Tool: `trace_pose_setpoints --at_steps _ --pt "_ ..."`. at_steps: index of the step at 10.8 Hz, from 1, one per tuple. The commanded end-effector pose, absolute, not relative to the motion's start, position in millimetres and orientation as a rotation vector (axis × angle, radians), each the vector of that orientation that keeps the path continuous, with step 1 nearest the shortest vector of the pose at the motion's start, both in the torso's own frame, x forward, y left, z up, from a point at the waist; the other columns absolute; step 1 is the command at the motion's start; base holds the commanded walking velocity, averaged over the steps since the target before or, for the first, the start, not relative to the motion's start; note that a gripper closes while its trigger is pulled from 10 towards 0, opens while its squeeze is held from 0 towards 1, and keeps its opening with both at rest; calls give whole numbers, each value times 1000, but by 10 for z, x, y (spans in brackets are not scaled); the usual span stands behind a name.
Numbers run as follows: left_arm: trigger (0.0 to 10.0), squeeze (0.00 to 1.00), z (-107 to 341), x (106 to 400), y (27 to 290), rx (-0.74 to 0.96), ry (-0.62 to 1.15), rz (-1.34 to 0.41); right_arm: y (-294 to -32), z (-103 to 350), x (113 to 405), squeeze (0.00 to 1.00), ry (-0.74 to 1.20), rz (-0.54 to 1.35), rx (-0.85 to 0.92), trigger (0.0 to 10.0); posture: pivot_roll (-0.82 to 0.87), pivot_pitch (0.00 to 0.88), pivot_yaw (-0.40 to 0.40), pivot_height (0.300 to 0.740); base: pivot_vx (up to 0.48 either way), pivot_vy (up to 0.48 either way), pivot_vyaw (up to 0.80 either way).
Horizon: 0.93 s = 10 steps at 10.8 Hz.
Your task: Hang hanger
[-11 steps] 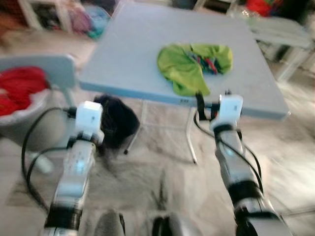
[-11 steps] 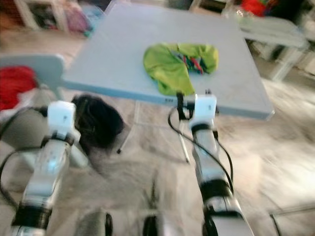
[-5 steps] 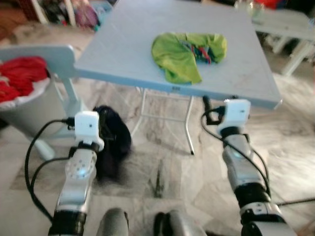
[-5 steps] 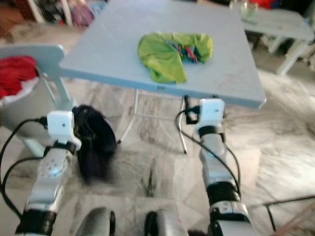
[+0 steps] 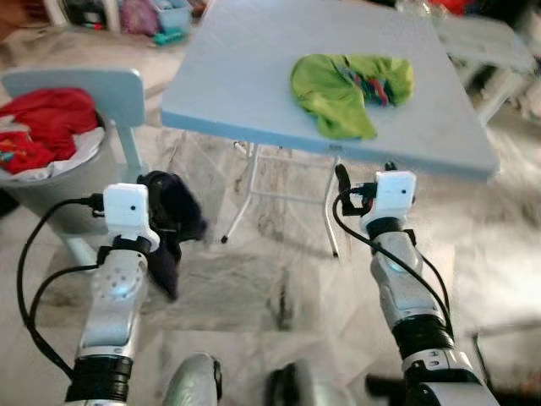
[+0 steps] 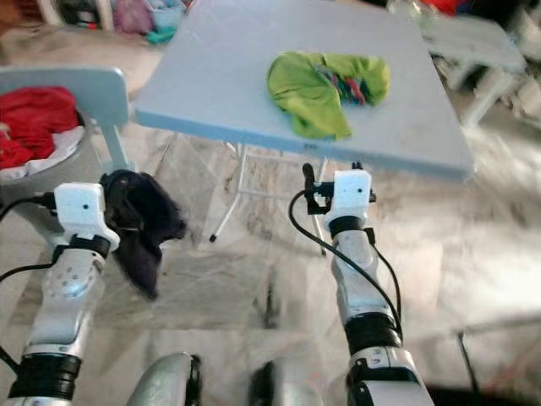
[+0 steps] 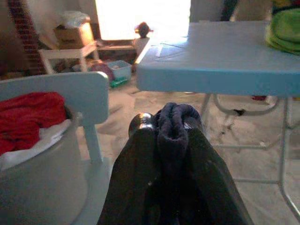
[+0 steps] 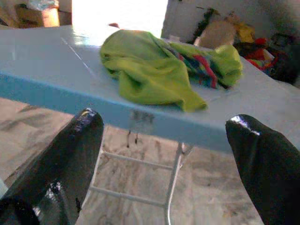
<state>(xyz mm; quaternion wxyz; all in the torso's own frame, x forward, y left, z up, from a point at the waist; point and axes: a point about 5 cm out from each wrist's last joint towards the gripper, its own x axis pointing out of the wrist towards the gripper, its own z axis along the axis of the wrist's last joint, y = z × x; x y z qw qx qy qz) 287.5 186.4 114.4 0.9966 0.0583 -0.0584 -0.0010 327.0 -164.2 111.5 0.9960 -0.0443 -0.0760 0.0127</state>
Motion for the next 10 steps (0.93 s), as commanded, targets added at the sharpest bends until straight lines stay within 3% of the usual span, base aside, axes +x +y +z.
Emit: trace_pose_setpoints --at_steps 1,5,10 --pt "10000 0 1193 2899 1769 108 -141 -49 -1761 1066 3236 0 -126 -13 -92 10000 68 130 -99 740 0 480 0" --pt "10000 0 1246 2887 1761 74 -180 -110 -1770 1058 3233 0 -119 -16 -99 10000 66 131 -99 740 283 338 0" --pt "10000 0 1251 2877 1747 70 -185 -139 -1779 1082 3247 0 -129 -13 -126 10000 67 134 -95 740 441 0 -116"
